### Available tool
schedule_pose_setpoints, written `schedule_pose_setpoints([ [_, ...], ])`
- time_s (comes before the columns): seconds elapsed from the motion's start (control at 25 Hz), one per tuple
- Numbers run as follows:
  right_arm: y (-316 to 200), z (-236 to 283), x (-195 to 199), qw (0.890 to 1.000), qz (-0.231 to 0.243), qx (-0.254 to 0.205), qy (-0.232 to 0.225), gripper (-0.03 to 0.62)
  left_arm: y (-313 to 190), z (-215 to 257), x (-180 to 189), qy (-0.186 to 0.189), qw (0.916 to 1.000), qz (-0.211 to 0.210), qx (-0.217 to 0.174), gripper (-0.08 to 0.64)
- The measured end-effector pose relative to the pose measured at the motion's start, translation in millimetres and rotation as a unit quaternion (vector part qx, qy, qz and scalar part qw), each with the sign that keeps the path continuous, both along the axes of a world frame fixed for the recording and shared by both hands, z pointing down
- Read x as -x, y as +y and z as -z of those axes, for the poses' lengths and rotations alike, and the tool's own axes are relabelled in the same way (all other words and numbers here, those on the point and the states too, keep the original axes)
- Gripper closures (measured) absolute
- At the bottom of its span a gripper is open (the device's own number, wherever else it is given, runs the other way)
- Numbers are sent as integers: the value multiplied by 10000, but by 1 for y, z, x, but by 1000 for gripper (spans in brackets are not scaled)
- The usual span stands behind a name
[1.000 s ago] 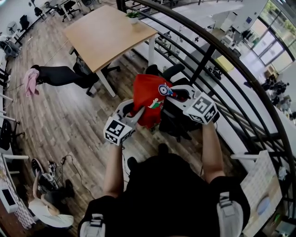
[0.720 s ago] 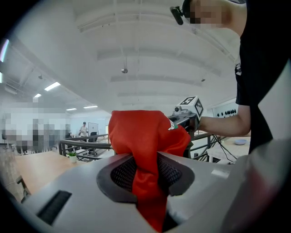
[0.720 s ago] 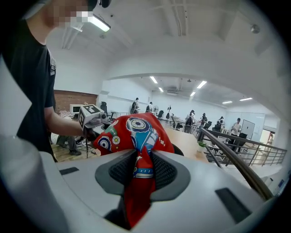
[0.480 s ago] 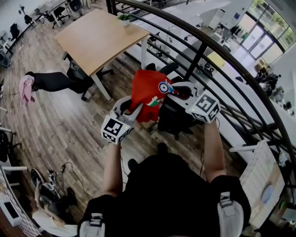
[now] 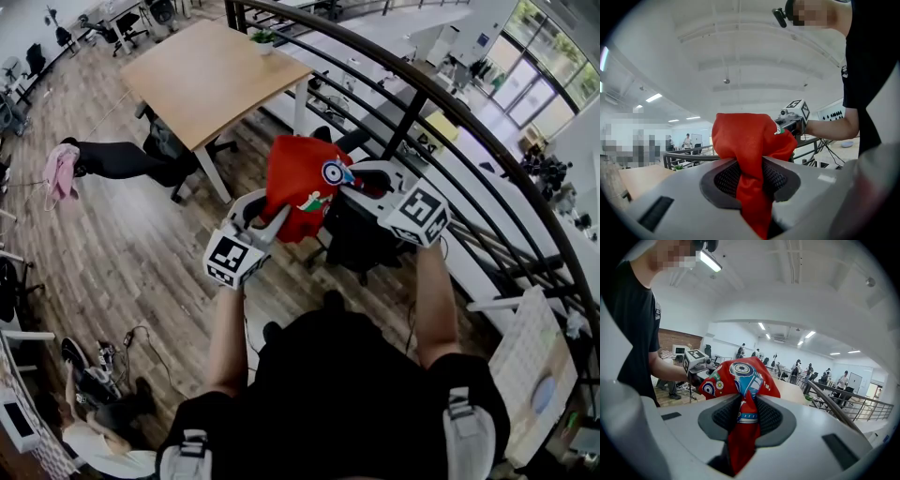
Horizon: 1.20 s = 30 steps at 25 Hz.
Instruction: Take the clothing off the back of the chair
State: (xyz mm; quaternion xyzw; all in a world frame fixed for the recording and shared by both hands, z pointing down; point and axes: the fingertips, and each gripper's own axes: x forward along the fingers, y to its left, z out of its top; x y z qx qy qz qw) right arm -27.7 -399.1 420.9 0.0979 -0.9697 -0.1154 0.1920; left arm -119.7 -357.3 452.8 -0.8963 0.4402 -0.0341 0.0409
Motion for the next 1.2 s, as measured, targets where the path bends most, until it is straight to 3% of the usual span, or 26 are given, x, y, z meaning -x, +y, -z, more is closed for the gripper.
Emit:
schedule_pose_setpoints([
  [0.72, 65, -7, 103, 9985, 512, 138, -161, 500, 74, -8, 99, -59, 9980, 578, 268, 456],
  [0.92, 86, -15, 132, 9971, 687, 242, -225, 500, 98, -8, 126, -138, 9972, 723, 158, 456],
  [1.2, 117, -33, 170, 9949, 870, 444, -237, 500, 134, -21, 163, -175, 9941, 995, 396, 456],
])
